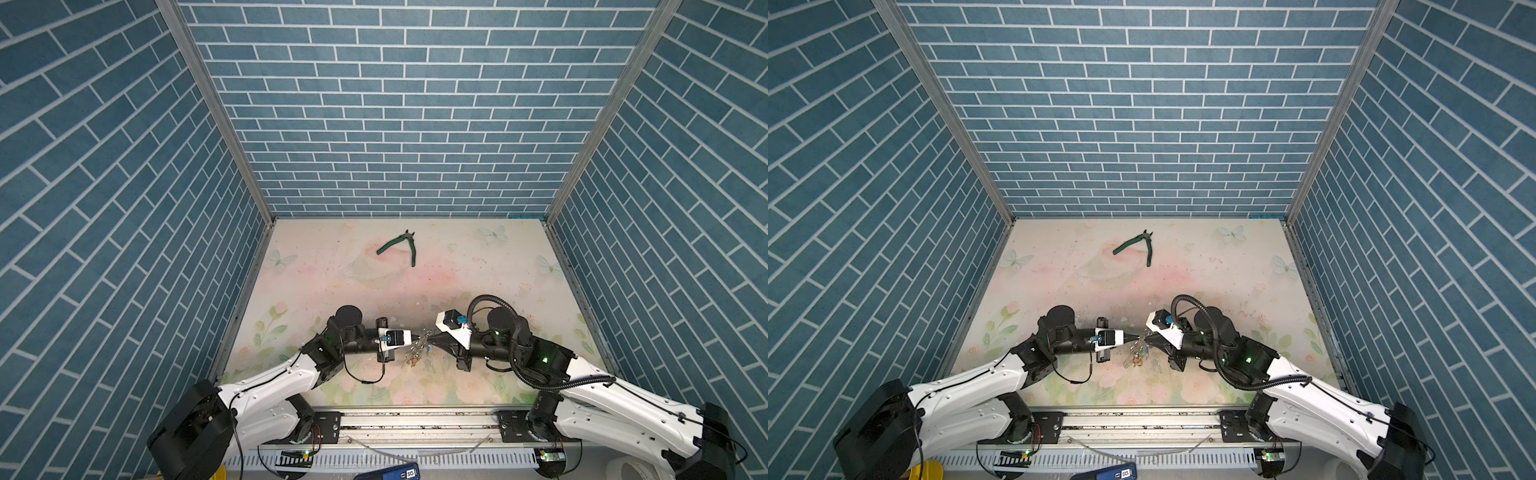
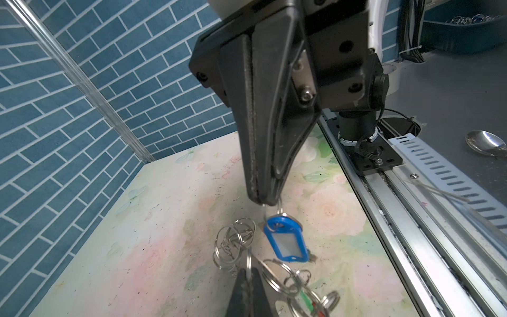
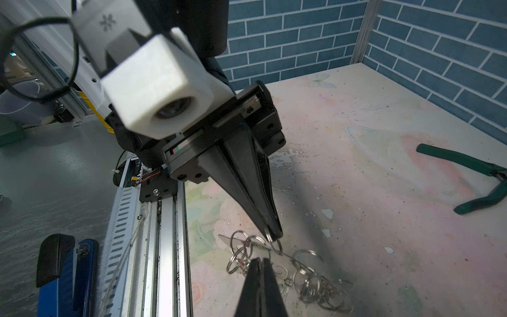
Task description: Put the keys on the keyring
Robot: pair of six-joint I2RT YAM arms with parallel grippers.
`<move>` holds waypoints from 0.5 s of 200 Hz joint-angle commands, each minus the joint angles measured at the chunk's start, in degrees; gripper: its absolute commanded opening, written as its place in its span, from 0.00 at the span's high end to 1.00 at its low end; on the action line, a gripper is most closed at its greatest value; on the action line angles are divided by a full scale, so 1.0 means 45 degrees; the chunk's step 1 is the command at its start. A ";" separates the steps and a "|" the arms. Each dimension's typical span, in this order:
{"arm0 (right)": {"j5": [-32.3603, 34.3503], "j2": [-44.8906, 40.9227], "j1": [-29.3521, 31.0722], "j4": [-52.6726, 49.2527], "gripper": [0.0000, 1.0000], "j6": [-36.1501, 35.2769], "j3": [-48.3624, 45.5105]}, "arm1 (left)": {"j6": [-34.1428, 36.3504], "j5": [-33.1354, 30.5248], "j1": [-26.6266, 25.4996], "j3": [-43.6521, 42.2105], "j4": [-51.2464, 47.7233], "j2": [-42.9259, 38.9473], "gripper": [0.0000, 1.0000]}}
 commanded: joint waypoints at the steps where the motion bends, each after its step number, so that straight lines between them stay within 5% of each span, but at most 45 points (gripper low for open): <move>1: -0.0252 -0.0164 0.0050 0.0406 1.00 -0.0559 0.0280 | 0.0313 -0.0023 -0.0145 -0.0345 -0.0585 -0.0128 1.00; 100: -0.0535 0.0154 0.0064 0.0307 1.00 -0.0699 0.0601 | -0.0038 0.1318 -0.0146 0.0111 -0.1240 0.0242 1.00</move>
